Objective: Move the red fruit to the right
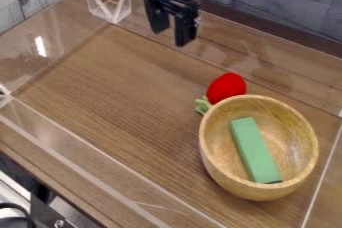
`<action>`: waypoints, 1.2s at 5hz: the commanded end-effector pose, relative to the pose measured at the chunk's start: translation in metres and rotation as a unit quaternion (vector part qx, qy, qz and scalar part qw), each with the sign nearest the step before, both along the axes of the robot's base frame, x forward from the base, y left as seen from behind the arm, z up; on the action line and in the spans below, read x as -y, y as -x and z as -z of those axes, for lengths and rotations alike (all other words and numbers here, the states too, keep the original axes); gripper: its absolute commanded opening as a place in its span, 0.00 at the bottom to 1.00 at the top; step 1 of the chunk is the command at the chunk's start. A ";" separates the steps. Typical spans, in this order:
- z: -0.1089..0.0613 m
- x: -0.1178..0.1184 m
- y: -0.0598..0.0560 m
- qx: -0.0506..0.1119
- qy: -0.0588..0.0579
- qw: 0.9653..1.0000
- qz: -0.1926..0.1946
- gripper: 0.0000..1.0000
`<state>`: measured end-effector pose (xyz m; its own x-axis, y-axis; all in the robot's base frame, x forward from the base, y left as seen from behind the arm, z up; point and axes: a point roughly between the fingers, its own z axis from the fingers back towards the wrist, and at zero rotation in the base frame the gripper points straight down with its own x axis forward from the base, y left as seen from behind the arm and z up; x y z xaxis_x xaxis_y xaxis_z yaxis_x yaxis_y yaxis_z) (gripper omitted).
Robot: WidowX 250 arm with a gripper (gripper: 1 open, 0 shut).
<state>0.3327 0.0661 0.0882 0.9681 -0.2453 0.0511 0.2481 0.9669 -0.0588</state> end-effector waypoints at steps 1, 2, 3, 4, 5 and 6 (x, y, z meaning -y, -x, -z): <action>-0.026 0.014 -0.002 0.043 -0.009 0.999 0.020 1.00; -0.020 0.037 0.000 0.044 -0.009 0.998 0.045 1.00; -0.015 0.064 0.004 0.043 -0.010 0.997 0.068 1.00; -0.015 0.072 0.007 0.041 -0.019 0.995 0.086 1.00; -0.014 0.068 0.008 0.038 -0.023 0.994 0.102 1.00; 0.000 0.072 0.013 0.033 -0.028 0.996 0.074 1.00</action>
<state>0.3129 -0.0047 0.0671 0.9236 -0.3823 0.0301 0.3828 0.9237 -0.0161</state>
